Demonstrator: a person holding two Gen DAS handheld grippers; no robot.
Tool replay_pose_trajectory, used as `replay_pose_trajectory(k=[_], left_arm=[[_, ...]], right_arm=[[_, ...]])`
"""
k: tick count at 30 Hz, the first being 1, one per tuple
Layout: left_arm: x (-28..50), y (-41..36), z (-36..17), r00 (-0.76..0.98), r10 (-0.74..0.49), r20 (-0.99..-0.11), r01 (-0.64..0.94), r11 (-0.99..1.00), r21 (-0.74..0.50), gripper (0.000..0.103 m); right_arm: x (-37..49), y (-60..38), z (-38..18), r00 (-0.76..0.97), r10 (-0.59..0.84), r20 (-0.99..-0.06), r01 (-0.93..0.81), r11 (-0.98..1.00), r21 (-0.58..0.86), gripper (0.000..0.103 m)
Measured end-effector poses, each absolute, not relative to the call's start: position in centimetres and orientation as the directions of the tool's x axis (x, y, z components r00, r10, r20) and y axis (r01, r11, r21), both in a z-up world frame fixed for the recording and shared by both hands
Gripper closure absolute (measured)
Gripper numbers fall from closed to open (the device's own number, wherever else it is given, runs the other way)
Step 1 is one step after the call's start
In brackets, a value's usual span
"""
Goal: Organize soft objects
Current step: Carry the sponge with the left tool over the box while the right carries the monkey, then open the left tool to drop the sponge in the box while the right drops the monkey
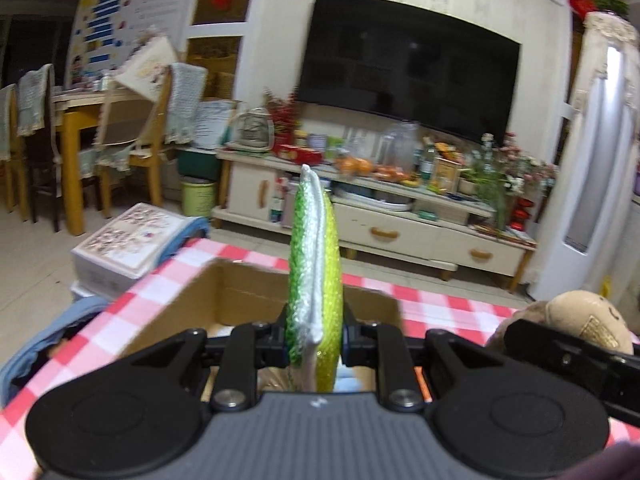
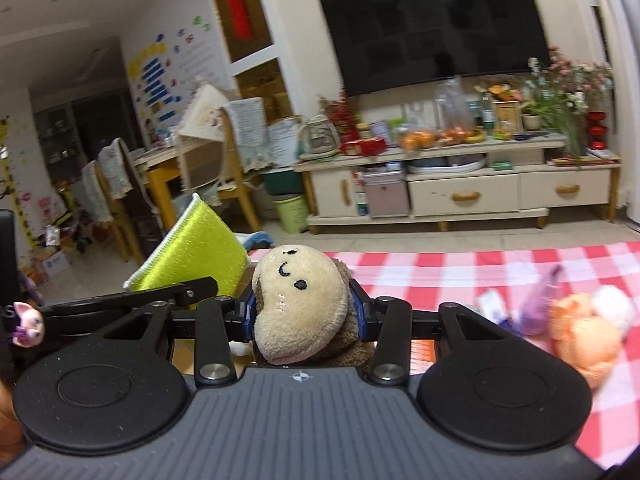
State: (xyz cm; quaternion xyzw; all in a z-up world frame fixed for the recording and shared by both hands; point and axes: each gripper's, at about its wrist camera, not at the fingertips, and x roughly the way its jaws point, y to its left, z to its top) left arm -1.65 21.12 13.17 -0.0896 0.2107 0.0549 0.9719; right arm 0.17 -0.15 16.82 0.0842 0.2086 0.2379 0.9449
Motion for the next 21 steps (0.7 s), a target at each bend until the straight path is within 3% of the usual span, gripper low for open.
replay_pose_trajectory(k=[17, 21], left_arm=[[-1.0, 24.2, 11.5, 0.848, 0.161, -0.505, -0.252, 0.960, -0.118, 0.084], [-0.8, 24.3, 11.4, 0.836, 0.164, -0.524, -0.258, 0.960, -0.111, 0.083]], right_arm=[[1.6, 6.9, 14.7, 0.703, 0.559, -0.441, -0.511, 0.827, 0.234, 0.049], [1.3, 6.7, 14.7, 0.690, 0.566, -0.451, -0.521, 0.821, 0.234, 0.045]])
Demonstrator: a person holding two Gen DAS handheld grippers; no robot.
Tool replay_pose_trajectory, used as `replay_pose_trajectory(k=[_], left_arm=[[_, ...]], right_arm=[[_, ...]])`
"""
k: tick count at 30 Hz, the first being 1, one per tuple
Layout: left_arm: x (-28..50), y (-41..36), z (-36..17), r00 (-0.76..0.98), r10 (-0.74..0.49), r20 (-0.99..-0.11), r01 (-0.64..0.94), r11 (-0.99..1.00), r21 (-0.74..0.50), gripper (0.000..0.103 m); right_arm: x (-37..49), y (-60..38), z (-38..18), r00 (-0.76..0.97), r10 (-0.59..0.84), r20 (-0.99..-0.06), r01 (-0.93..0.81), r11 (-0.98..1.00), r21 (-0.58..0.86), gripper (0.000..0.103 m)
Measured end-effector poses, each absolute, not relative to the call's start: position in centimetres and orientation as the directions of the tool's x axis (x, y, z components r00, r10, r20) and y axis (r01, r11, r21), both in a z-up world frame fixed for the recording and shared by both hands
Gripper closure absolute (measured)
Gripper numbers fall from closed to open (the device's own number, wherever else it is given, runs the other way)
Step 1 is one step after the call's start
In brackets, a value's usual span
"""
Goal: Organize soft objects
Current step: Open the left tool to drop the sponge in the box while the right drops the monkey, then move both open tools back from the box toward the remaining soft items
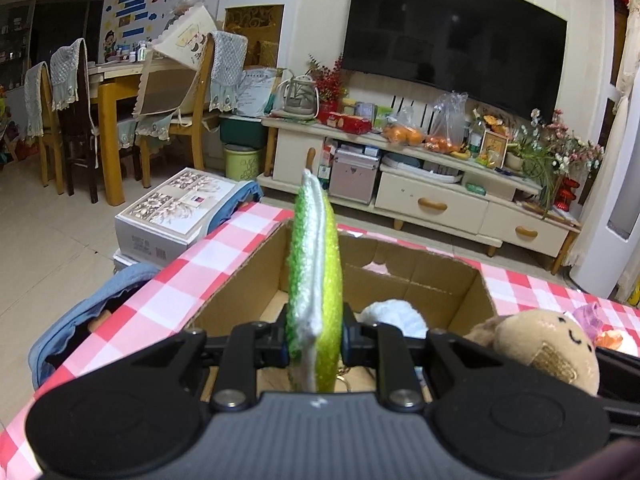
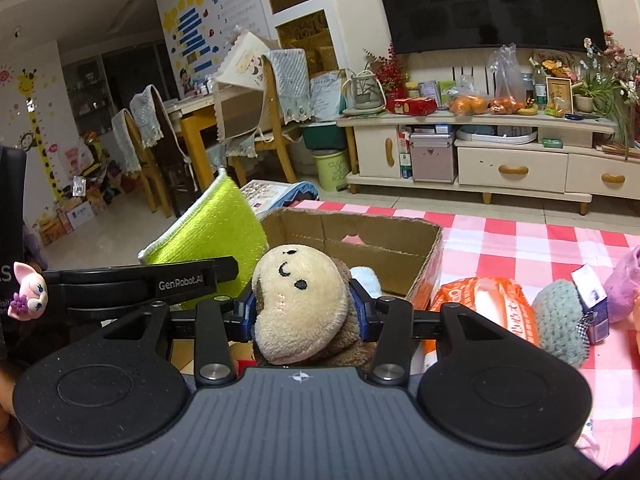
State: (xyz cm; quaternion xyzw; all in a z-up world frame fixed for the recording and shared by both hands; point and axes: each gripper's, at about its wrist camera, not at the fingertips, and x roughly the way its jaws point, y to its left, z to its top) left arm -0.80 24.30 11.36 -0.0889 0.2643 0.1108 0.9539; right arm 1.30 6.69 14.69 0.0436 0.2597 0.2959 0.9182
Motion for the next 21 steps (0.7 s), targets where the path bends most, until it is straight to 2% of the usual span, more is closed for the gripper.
replay_pose_trajectory(k=[2, 4, 6, 7, 11, 15, 21], left_arm=[[-0.8, 24.5, 11.3, 0.830, 0.171, -0.531, -0.272, 0.955, -0.118, 0.082], [-0.9, 24.7, 11.4, 0.828, 0.172, -0.533, -0.281, 0.951, -0.128, 0.076], [-1.0, 24.6, 11.6, 0.830, 0.181, -0.527, -0.290, 0.948, -0.131, 0.057], [-1.0, 24.5, 11.8, 0.833, 0.184, -0.521, -0.290, 0.948, -0.129, 0.055], [-1.3, 24.2, 12.1, 0.843, 0.193, -0.502, -0.290, 0.949, -0.124, 0.039], [-1.4, 24.3, 12.3, 0.846, 0.199, -0.495, -0.298, 0.946, -0.129, 0.028], [-1.5, 24.2, 12.6, 0.852, 0.200, -0.485, -0.299, 0.944, -0.136, 0.020]], right_arm=[[1.4, 6.8, 14.6, 0.687, 0.566, -0.456, -0.522, 0.821, 0.233, 0.041], [1.3, 6.7, 14.5, 0.689, 0.558, -0.462, -0.516, 0.826, 0.228, 0.030], [1.1, 6.4, 14.5, 0.697, 0.554, -0.455, -0.510, 0.829, 0.229, 0.010], [0.9, 6.2, 14.6, 0.703, 0.552, -0.448, -0.508, 0.831, 0.228, 0.004], [0.0, 5.5, 15.3, 0.733, 0.537, -0.417, -0.500, 0.841, 0.205, 0.003], [-0.9, 4.2, 15.9, 0.765, 0.513, -0.390, -0.472, 0.858, 0.202, 0.003], [-1.8, 1.6, 16.2, 0.809, 0.464, -0.361, -0.410, 0.885, 0.219, 0.002]])
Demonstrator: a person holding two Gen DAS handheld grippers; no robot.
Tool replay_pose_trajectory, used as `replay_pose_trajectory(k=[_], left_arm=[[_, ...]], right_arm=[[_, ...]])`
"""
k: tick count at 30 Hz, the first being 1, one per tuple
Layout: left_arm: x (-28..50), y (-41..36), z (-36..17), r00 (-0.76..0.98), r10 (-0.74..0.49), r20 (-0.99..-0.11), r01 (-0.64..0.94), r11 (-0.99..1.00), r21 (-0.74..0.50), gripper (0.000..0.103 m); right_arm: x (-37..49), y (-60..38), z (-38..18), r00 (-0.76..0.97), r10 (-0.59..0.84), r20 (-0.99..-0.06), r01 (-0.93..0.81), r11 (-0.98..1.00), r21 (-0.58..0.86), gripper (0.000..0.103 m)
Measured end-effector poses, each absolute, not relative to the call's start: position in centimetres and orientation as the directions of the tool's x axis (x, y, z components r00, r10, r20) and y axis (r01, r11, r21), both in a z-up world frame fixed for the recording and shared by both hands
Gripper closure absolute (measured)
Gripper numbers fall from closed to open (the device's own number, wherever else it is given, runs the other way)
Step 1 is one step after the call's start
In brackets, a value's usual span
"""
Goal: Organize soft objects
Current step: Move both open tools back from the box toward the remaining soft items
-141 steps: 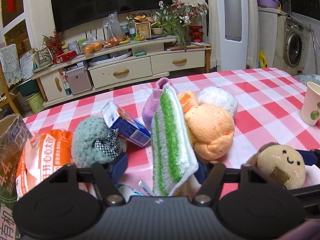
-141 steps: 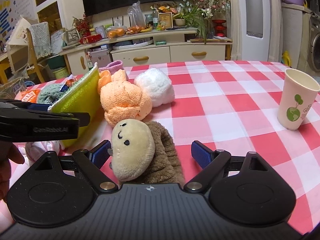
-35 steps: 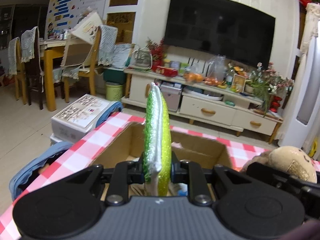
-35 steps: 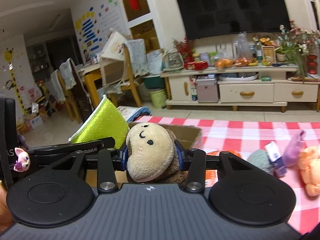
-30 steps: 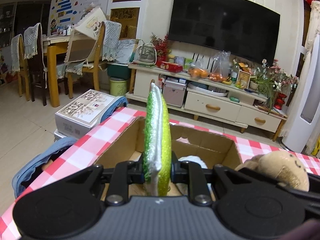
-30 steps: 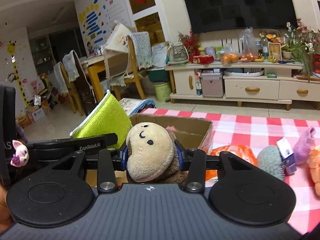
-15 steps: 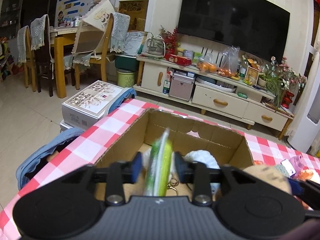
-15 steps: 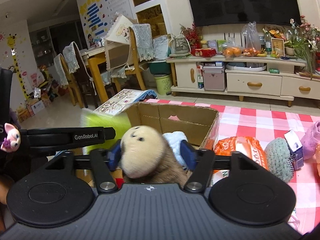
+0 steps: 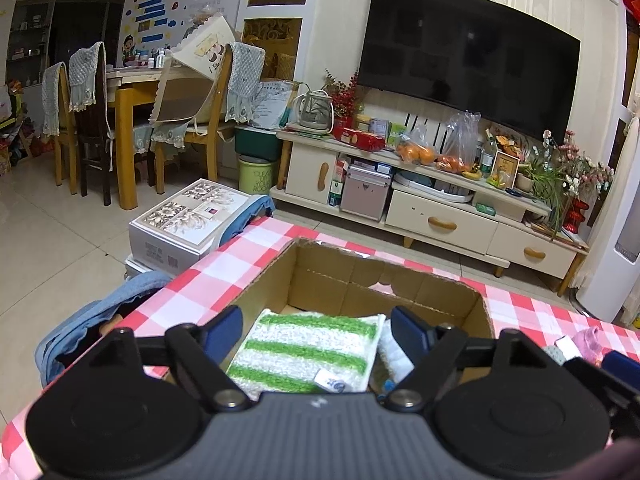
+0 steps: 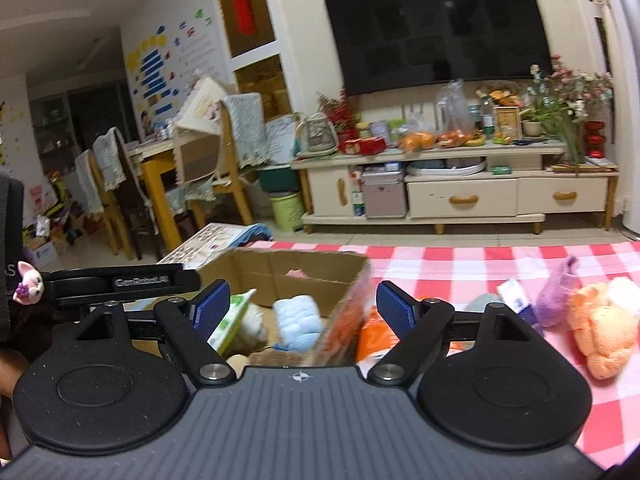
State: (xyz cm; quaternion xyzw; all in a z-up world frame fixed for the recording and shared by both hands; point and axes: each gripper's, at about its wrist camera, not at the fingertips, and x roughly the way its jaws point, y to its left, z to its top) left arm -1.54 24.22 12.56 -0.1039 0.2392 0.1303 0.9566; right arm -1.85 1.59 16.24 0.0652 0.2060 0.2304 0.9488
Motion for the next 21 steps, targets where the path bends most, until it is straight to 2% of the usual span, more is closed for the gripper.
replay_pose_trajectory(k=[11, 15, 21], left_arm=[[-1.6, 23.2, 12.6, 0.861, 0.181, -0.476, -0.271, 0.954, -0.127, 0.014], [-1.6, 22.6, 12.7, 0.863, 0.173, -0.475, -0.256, 0.960, -0.115, 0.006], [-1.5, 21.4, 12.7, 0.864, 0.163, -0.476, -0.234, 0.968, -0.093, 0.001]], right_arm=[[-3.5, -0.2, 16.2, 0.846, 0.401, -0.351, -0.369, 0.916, 0.157, 0.002], [-3.8, -0.5, 16.2, 0.850, 0.390, -0.354, -0.367, 0.921, 0.132, 0.002], [-3.6, -1.4, 16.0, 0.847, 0.377, -0.374, -0.353, 0.926, 0.133, 0.001]])
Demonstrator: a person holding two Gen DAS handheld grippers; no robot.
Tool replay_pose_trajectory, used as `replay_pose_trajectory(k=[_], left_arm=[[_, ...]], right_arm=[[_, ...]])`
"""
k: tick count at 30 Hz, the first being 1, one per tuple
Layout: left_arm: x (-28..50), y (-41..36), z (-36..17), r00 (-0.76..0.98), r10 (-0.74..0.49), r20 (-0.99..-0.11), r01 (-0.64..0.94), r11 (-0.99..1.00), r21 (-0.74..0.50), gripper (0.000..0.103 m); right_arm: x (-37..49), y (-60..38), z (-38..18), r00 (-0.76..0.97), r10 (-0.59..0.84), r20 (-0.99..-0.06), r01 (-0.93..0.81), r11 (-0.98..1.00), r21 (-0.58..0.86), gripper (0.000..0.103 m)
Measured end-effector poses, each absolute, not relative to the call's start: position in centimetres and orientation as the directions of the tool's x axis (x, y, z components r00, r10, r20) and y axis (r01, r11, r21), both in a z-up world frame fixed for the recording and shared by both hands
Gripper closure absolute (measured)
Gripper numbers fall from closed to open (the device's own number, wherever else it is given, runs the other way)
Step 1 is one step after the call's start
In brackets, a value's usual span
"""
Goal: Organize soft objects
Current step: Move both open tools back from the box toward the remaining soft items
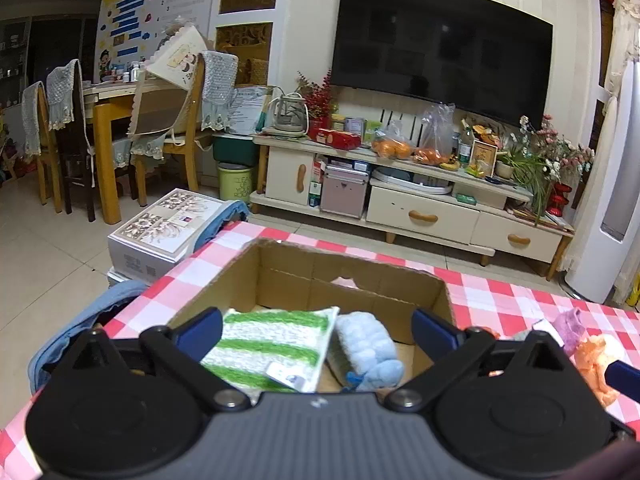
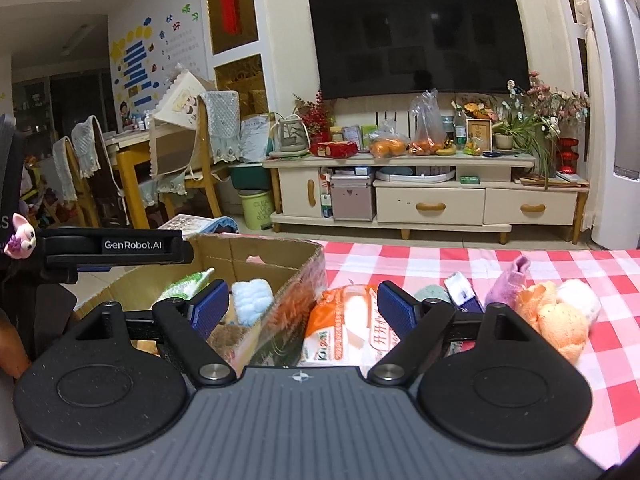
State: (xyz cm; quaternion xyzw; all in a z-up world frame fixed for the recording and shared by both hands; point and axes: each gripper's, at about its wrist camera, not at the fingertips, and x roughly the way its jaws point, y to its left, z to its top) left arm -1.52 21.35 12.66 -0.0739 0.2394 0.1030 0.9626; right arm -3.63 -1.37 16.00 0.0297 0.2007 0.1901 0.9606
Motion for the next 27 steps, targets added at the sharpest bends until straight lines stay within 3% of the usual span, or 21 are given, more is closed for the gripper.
replay_pose_trajectory(k=[27], left_arm=[[-2.1, 15.4, 12.5, 0.878, 0.063, -0.475, -0.088, 0.996, -0.030, 0.001]], right_arm=[[-5.6, -4.6, 14.8, 0.891, 0.258, -0.374, -0.223, 0.965, 0.136, 0.000]])
